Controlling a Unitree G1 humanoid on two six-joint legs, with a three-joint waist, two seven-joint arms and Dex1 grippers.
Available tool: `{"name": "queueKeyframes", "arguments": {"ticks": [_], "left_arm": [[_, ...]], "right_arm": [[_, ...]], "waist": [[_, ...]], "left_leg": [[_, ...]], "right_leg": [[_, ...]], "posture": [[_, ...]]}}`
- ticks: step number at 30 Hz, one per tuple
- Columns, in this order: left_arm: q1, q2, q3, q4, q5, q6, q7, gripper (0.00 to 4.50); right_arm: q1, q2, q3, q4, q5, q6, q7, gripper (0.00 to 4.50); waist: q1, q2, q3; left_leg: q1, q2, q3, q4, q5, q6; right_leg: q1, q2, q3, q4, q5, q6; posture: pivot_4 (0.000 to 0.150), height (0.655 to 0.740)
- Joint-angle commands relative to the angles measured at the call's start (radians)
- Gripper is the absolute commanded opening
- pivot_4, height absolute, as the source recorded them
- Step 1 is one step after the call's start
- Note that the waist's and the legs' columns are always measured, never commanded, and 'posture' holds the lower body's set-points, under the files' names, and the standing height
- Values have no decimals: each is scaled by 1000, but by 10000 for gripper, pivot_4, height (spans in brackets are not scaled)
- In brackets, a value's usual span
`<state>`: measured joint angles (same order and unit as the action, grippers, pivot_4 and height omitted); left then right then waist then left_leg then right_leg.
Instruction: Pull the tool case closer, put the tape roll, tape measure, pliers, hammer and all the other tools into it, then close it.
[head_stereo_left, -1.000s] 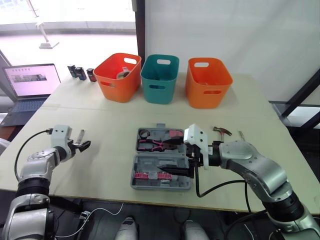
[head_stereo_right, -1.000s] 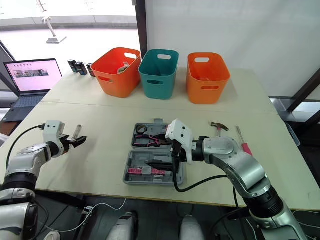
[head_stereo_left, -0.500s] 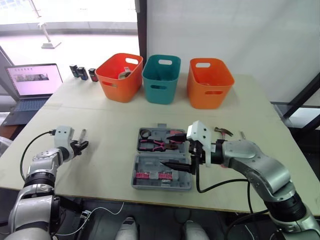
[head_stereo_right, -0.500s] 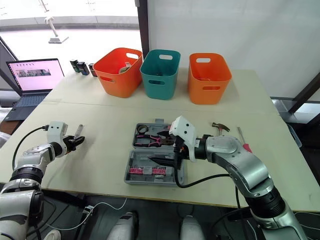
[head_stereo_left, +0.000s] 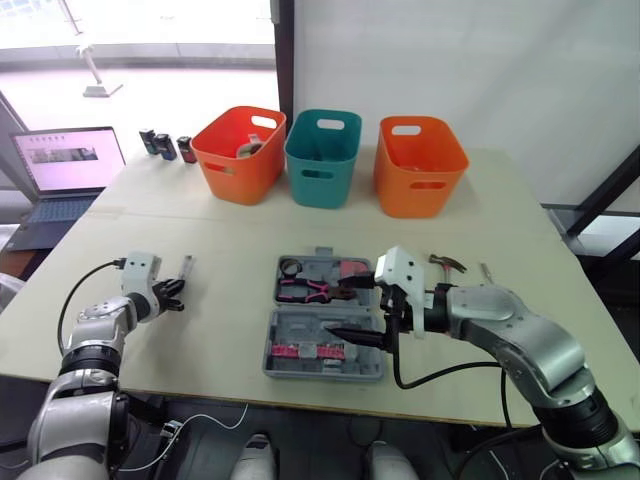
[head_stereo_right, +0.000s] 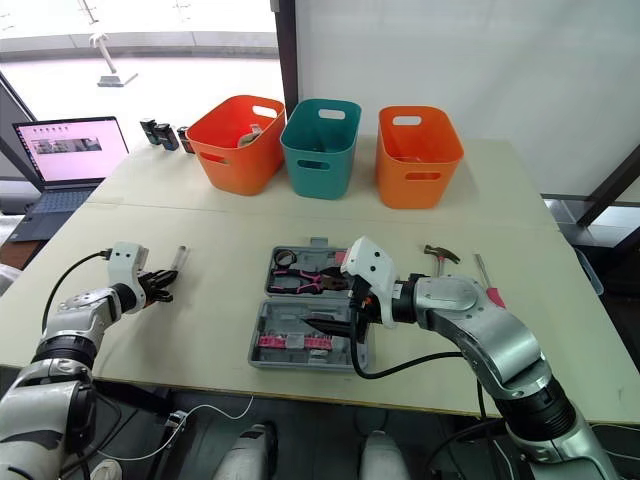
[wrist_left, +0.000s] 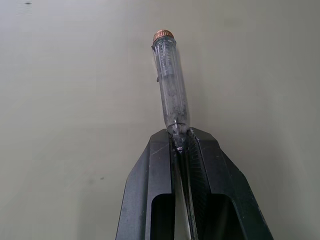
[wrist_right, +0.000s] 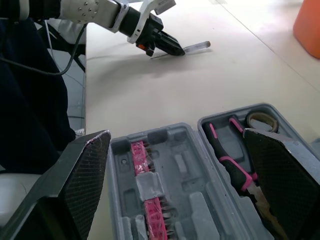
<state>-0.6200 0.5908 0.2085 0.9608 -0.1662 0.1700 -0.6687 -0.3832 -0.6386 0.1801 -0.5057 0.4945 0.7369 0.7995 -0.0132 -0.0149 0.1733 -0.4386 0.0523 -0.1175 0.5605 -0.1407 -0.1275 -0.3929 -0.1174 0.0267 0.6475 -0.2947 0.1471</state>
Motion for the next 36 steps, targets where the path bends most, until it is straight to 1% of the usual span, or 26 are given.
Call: {"name": "queueKeyframes", "arguments": {"ticks": [1, 5, 10, 16, 19, 21, 26, 32, 36], "left_arm": [[37, -1, 4, -119, -20, 23, -10, 514], [97, -13, 13, -255, -37, 79, 6, 514], [272, -47, 5, -614, -92, 219, 19, 514], [477, -138, 38, -1028, -175, 432, 149, 514], [582, -184, 42, -1200, -199, 510, 215, 514], [634, -202, 43, -1273, -213, 546, 245, 514], [728, -225, 55, -1310, -204, 547, 298, 514], [738, -221, 60, -1279, -203, 531, 310, 514], [738, -237, 39, -1213, -183, 514, 321, 514]], "right_arm": [[1, -7, -13, -45, -1, -5, -7, 45000], [5, -10, -13, -45, -2, -6, -10, 45000], [9, -15, -9, -45, -8, -9, -11, 45000], [26, -21, -5, -48, -21, -16, -9, 45000], [32, -25, -8, -50, -26, -18, -9, 45000], [36, -26, -8, -50, -29, -19, -9, 45000], [42, -23, -9, -55, -31, -15, -13, 45000], [44, -25, -7, -56, -35, -13, -10, 45000], [41, -28, -11, -57, -35, -11, -7, 45000]], "waist": [[-1, 0, 0], [-3, 0, 0], [-3, 0, 0], [-2, 0, 0], [-1, 0, 0], [-2, 0, 0], [-1, 0, 0], [2, 0, 0], [1, 0, 0]], "left_leg": [[0, 0, 0, 0, 0, 0], [0, 0, 0, 0, 0, 0], [0, 0, 0, 0, 0, 0], [0, 0, 0, 0, 0, 0], [0, 0, 0, 0, 0, 0], [0, 0, 0, 0, 0, 0], [0, 0, 0, 1, 0, 0], [-1, 0, 0, 1, 0, 0], [-1, 0, 0, 1, 0, 0]], "right_leg": [[0, 0, 0, 0, 0, 0], [0, 0, 0, 0, 0, 0], [0, 0, 0, 0, 0, 0], [0, 0, 0, 0, 0, -1], [0, 0, 0, -1, 0, -1], [0, 0, 0, -1, 0, -1], [0, 0, 0, -1, -2, -5], [0, 0, 0, -3, -2, -6], [-1, 0, 0, -3, -2, -6]], "posture": [[1500, 7400], [1500, 7400], [1500, 7400], [1500, 7400], [1500, 7400], [1500, 7400], [1500, 7400], [1500, 7400], [1500, 7400]]}}
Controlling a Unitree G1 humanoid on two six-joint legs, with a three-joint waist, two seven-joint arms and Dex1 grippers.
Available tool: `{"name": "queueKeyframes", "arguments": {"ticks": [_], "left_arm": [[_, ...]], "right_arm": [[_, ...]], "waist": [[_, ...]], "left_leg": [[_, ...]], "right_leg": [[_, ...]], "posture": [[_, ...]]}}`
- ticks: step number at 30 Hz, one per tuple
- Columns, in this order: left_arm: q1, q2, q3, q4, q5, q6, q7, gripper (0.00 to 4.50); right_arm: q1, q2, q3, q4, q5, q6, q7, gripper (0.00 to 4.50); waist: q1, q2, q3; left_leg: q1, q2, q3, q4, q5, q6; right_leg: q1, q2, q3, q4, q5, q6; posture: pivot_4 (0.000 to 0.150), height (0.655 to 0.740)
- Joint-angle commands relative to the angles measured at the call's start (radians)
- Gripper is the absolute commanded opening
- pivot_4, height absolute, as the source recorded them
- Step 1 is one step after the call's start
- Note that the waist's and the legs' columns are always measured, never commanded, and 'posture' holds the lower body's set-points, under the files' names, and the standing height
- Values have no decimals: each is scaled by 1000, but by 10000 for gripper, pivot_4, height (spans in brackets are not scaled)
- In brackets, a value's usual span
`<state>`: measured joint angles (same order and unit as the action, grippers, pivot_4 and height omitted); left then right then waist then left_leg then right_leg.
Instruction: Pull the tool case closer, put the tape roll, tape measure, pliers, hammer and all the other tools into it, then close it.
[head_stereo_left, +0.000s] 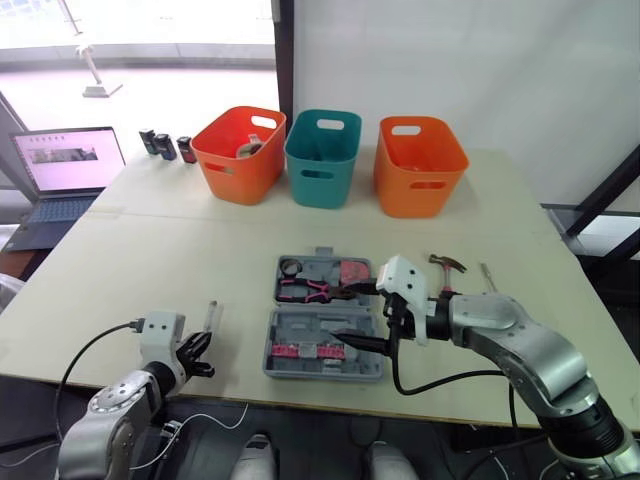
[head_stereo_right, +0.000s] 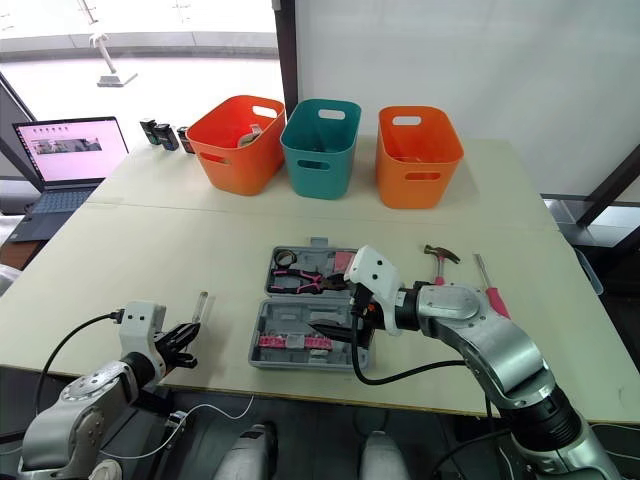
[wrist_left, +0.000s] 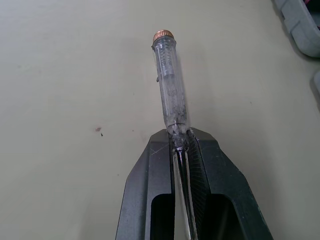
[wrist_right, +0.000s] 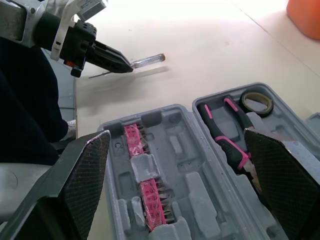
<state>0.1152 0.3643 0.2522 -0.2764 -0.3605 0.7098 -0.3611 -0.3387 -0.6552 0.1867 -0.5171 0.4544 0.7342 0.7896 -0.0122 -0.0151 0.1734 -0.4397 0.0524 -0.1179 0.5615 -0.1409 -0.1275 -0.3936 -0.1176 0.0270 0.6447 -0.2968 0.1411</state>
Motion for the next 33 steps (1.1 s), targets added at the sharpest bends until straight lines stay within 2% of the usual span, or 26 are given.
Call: {"name": "queueKeyframes", "arguments": {"ticks": [1, 3, 7, 12, 16, 19, 23, 26, 28, 31, 33], "left_arm": [[3, -17, -3, 35, 11, -31, 16, 514], [6, -26, -5, 48, 5, -31, 16, 514], [8, -34, -7, 77, 5, -40, 17, 18210], [-14, -21, 24, 49, -19, -36, 19, 44303], [-48, 87, 83, -37, -82, 23, -44, 44743], [-69, 260, 123, -63, -132, 72, -171, 44743], [-155, 511, 93, 49, -134, 1, -426, 44743], [-273, 692, -58, 202, -25, -251, -723, 44743], [-352, 751, -152, 305, 50, -425, -861, 44743], [-567, 805, -393, 523, 260, -969, -1183, 44743], [-724, 803, -565, 623, 327, -1237, -1248, 44743]], "right_arm": [[-3, -12, -19, -46, 5, -8, 2, 45000], [-3, -13, -21, -47, 4, -7, 0, 45000], [-2, -14, -25, -48, 4, -5, -3, 45000], [1, -17, -30, -50, 5, -3, -8, 45000], [5, -18, -33, -53, 7, -2, -14, 45000], [6, -19, -34, -56, 9, 0, -19, 45000], [-1, -13, -36, -55, 10, 7, -32, 45000], [-11, -1, -44, -52, 16, 17, -48, 45000], [-21, 8, -44, -48, 18, 24, -57, 45000], [-18, 19, -50, -54, 16, 27, -71, 45000], [-7, 21, -51, -63, 12, 28, -80, 45000]], "waist": [[0, 0, 0], [1, 0, 0], [1, 1, 0], [-3, 2, -1], [-6, 1, 0], [-4, 0, 0], [2, 0, 0], [-1, 0, 0], [-2, 0, 1], [-2, 2, 1], [1, 1, 1]], "left_leg": [[0, 0, 0, 0, 0, 0], [0, 0, 0, 0, 0, 0], [0, 0, 0, 0, 0, 0], [1, 0, 0, 0, 0, 0], [1, 0, 0, 0, 0, 0], [-2, 0, 0, 0, 0, 0], [-2, 0, 0, 0, 0, 0], [-3, 0, 0, 0, 0, -1], [-4, 0, 1, -2, 0, -1], [-5, 0, 2, -3, 0, 0], [-6, 0, 2, -5, 0, 0]], "right_leg": [[0, 0, 0, 0, 0, 0], [0, 0, 0, 0, 0, 0], [1, 0, 0, 0, 0, 0], [1, 0, 0, 0, 0, 0], [0, 0, 0, 1, 0, 0], [-3, 0, 0, 1, 0, 0], [-3, 0, 0, -1, 0, -1], [-8, 0, 0, -3, 1, -2], [-8, 0, 0, -5, 2, -3], [-5, 0, 0, -8, 2, -4], [-5, 0, 0, -9, 2, -4]], "posture": [[1500, 7400], [1500, 7400], [1500, 7400], [1500, 7400], [1500, 7400], [1500, 7400], [1500, 7400], [1500, 7400], [1500, 7400], [1500, 7400], [1500, 7400]]}}
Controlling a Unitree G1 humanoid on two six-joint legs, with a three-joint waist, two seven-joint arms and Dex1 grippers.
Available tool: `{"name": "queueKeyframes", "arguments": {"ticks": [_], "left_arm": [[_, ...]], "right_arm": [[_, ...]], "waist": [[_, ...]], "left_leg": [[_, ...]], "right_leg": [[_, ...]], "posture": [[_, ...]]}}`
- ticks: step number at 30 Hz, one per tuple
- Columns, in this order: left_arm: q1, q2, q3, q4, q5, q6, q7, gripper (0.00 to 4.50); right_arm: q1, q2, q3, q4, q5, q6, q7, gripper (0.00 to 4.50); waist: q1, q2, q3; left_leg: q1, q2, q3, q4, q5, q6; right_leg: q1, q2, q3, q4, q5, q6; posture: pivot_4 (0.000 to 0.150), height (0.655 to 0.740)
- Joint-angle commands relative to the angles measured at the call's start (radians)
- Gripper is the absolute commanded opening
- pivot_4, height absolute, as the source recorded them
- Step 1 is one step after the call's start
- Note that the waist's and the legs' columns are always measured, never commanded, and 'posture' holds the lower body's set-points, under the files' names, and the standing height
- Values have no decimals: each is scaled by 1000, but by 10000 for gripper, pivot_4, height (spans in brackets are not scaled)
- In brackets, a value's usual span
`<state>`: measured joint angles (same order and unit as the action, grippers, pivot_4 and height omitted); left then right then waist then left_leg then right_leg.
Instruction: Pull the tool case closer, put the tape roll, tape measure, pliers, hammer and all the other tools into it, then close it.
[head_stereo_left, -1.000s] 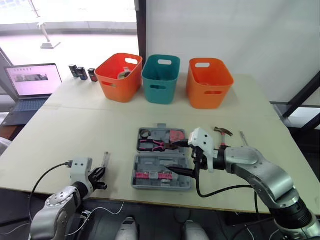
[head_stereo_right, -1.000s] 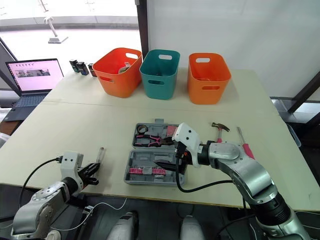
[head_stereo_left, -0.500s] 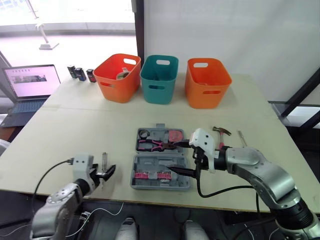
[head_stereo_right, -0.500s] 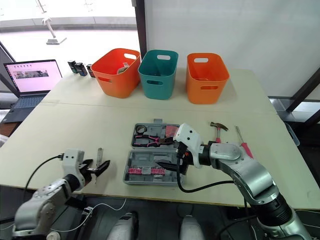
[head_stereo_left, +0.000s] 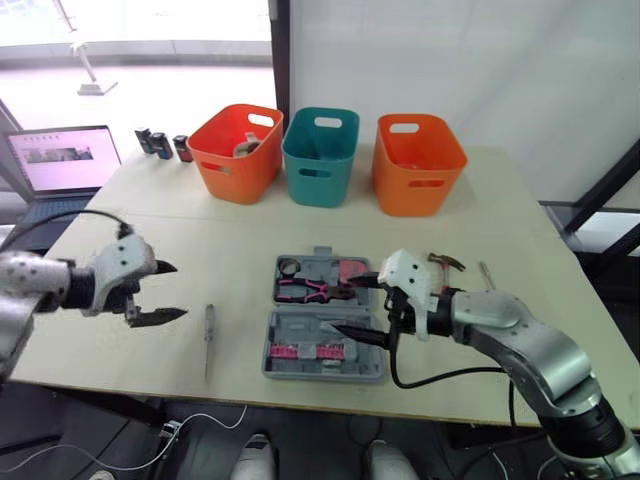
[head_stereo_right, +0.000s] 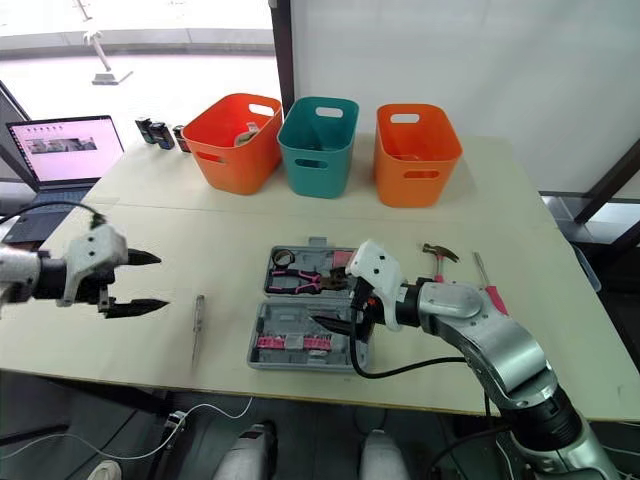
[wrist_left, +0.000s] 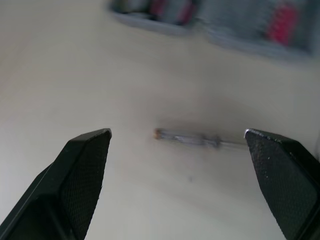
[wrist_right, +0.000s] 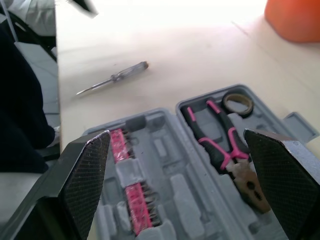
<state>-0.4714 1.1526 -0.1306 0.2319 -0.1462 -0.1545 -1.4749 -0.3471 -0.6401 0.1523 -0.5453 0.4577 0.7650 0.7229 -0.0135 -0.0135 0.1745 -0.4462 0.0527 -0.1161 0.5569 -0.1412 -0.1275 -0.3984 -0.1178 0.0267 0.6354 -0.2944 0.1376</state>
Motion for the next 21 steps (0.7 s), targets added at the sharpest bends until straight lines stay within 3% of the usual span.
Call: {"name": "queueKeyframes", "arguments": {"ticks": [1, 4, 8, 14, 19, 21], "left_arm": [[-209, 12, -264, 169, 138, -485, -139, 44743], [-415, -42, -470, 352, 276, -839, -139, 44743], [-536, -175, -598, 541, 341, -1031, -139, 44743], [-577, -301, -648, 741, 460, -1155, -87, 44743], [-577, -355, -668, 828, 629, -1179, 56, 44743], [-584, -370, -677, 842, 713, -1177, 142, 36183]], "right_arm": [[4, 9, -16, -37, 6, -2, -19, 45000], [20, 14, -22, -57, 4, 7, -43, 45000], [55, 14, -54, -111, 35, 34, -62, 45000], [79, -10, -93, -152, 76, 63, -57, 45000], [56, -57, -90, -147, 84, 79, -29, 45000], [46, -68, -86, -144, 87, 81, -21, 45000]], "waist": [[3, 0, 0], [2, 0, 0], [1, 0, 0], [-7, -3, 2], [0, -3, 2], [2, -3, 2]], "left_leg": [[0, 0, 0, 0, 0, 0], [-2, 0, 0, 1, 0, 1], [-1, 0, 0, 2, 0, 1], [0, 0, -1, 3, 0, 1], [2, 0, -1, 4, 0, 1], [2, 0, -1, 4, 0, 1]], "right_leg": [[0, 0, 0, 0, 0, 0], [1, 0, 0, 0, 1, 5], [2, 0, 0, 0, 3, 8], [2, 1, 0, 2, 4, 11], [4, 1, 0, 3, 4, 11], [4, 1, 0, 3, 4, 12]], "posture": [[1500, 7400], [1500, 7400], [1500, 7400], [1500, 7400], [1500, 7400], [1500, 7400]]}}
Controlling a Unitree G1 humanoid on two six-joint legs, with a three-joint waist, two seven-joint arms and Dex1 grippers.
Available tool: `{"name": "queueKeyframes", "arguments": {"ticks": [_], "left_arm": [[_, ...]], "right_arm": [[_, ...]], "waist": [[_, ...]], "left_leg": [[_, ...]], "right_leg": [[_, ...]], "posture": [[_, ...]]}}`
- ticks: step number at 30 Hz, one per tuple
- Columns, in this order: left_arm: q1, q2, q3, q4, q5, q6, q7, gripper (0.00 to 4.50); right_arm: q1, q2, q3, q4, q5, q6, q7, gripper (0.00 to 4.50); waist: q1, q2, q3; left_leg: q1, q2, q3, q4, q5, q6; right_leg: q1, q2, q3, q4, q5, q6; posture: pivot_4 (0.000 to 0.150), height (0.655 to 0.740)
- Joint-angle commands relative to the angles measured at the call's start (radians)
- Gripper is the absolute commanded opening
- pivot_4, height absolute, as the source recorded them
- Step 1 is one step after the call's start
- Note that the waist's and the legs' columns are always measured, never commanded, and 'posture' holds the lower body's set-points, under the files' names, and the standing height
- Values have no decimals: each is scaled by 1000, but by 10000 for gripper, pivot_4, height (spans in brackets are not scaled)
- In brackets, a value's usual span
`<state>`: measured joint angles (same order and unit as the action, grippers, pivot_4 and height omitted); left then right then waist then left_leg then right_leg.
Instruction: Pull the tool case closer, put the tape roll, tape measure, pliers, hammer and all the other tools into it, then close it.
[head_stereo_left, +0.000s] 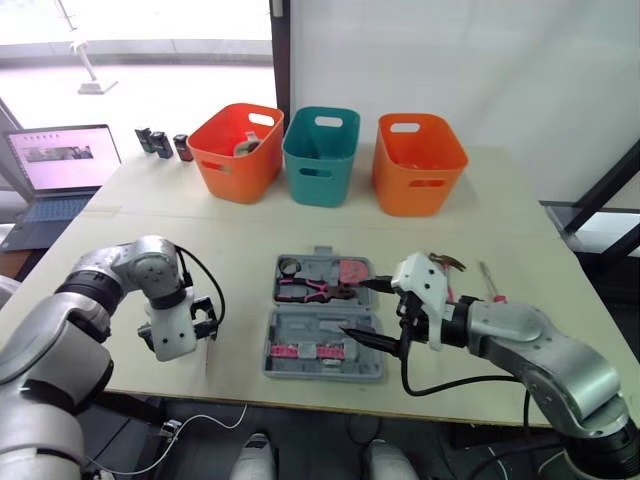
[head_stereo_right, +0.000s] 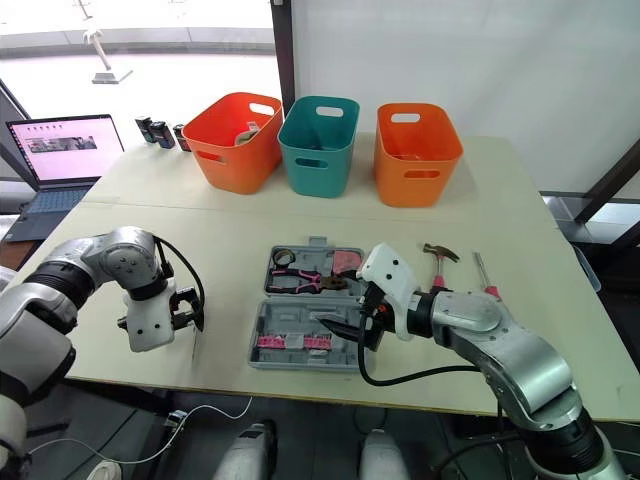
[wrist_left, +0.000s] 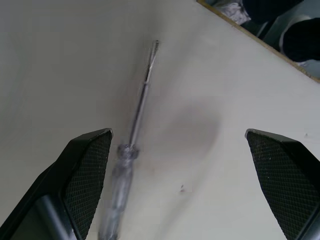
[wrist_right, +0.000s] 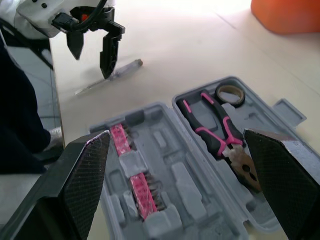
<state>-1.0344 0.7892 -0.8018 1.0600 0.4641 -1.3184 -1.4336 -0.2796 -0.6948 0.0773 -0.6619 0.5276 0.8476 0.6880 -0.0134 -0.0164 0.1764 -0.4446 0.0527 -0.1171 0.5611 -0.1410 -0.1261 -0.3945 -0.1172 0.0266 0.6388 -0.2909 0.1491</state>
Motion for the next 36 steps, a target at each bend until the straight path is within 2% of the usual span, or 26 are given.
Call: {"name": "queueKeyframes", "arguments": {"ticks": [1, 2, 7, 10, 13, 17, 20, 22, 23, 26, 29, 31, 34, 36], "left_arm": [[-25, -11, -11, 19, 143, -13, 141, 31190], [-29, -15, -15, 23, 180, -9, 182, 26988], [-49, -35, -48, 36, 352, 23, 390, 528], [-58, -38, -58, 51, 409, 41, 491, 149], [-62, -32, -38, 83, 392, 29, 528, 149], [-43, -4, 92, 168, 111, -6, 373, 149], [18, 35, 198, 115, -145, 97, 171, 149], [107, 75, 301, -35, -365, 333, 12, 149], [168, 103, 356, -156, -459, 526, -33, 149], [364, 200, 482, -580, -665, 1174, -24, 149], [514, 252, 592, -894, -790, 1715, 131, 149], [570, 266, 649, -1026, -846, 2016, 231, 149], [571, 171, 802, -1108, -926, 2504, 448, 149], [557, 93, 893, -1131, -936, 2702, 555, 149]], "right_arm": [[-24, -17, -10, -26, 19, 0, 16, 45000], [-27, -18, -12, -26, 22, 1, 17, 45000], [-34, -20, -17, -36, 39, 11, 12, 45000], [-30, -16, -11, -44, 41, 13, 3, 45000], [-30, -13, -7, -45, 43, 14, -3, 45000], [-26, -2, 0, -45, 45, 10, -12, 45000], [-18, 5, 8, -43, 42, 4, -18, 45000], [-12, 10, 12, -43, 42, -1, -20, 45000], [-12, 14, 16, -40, 42, -4, -20, 45000], [-15, 21, 26, -33, 40, -11, -18, 45000], [-20, 23, 33, -25, 40, -17, -10, 45000], [-21, 20, 35, -20, 41, -20, -3, 45000], [-23, 20, 41, -13, 40, -24, 4, 45000], [-24, 21, 43, -10, 39, -26, 7, 45000]], "waist": [[2, 0, 0], [2, 0, 0], [2, 0, 0], [3, 3, -2], [3, 6, -3], [1, 4, -2], [-1, 3, -1], [-7, 3, -1], [-10, 3, -1], [-27, 4, 0], [-29, 4, 0], [-29, 4, 0], [-28, 4, 0], [-30, 3, 1]], "left_leg": [[0, 0, 0, 0, 0, 0], [0, 0, 0, 0, 0, 0], [2, 0, 0, 0, 0, 0], [4, 0, 0, 0, 0, 0], [6, 0, 0, 0, 0, 0], [5, 0, 0, 0, 0, 0], [2, 0, 0, 0, 0, 0], [2, 0, -1, -1, 0, 0], [2, 0, -1, -1, 0, 0], [3, 0, -1, -1, 1, 0], [4, 0, -2, 0, 1, 0], [5, 0, -2, 0, 1, 0], [6, 0, -2, 1, 1, 0], [6, 0, -2, 1, 1, 0]], "right_leg": [[0, 0, 0, 0, 0, 0], [0, 0, 0, 0, 0, 0], [1, 0, 0, 3, 0, 1], [1, 0, 0, 8, -1, 2], [3, 0, 0, 9, -2, 2], [1, 0, 0, 9, -2, 2], [-1, 0, 0, 9, -2, 2], [-1, 0, 0, 9, -2, 2], [-1, 0, 0, 10, -2, 2], [-1, 0, 0, 12, -2, 2], [0, 0, 0, 13, -2, 2], [2, 0, 0, 13, -2, 2], [2, 0, 0, 13, -2, 2], [2, 0, 0, 13, -3, 2]], "posture": [[1500, 7400], [1500, 7400], [1500, 7400], [1500, 7400], [1500, 7400], [1500, 7400], [1500, 7400], [1500, 7400], [1500, 7400], [1500, 7400], [1500, 7400], [1500, 7400], [1500, 7400], [1500, 7400]]}}
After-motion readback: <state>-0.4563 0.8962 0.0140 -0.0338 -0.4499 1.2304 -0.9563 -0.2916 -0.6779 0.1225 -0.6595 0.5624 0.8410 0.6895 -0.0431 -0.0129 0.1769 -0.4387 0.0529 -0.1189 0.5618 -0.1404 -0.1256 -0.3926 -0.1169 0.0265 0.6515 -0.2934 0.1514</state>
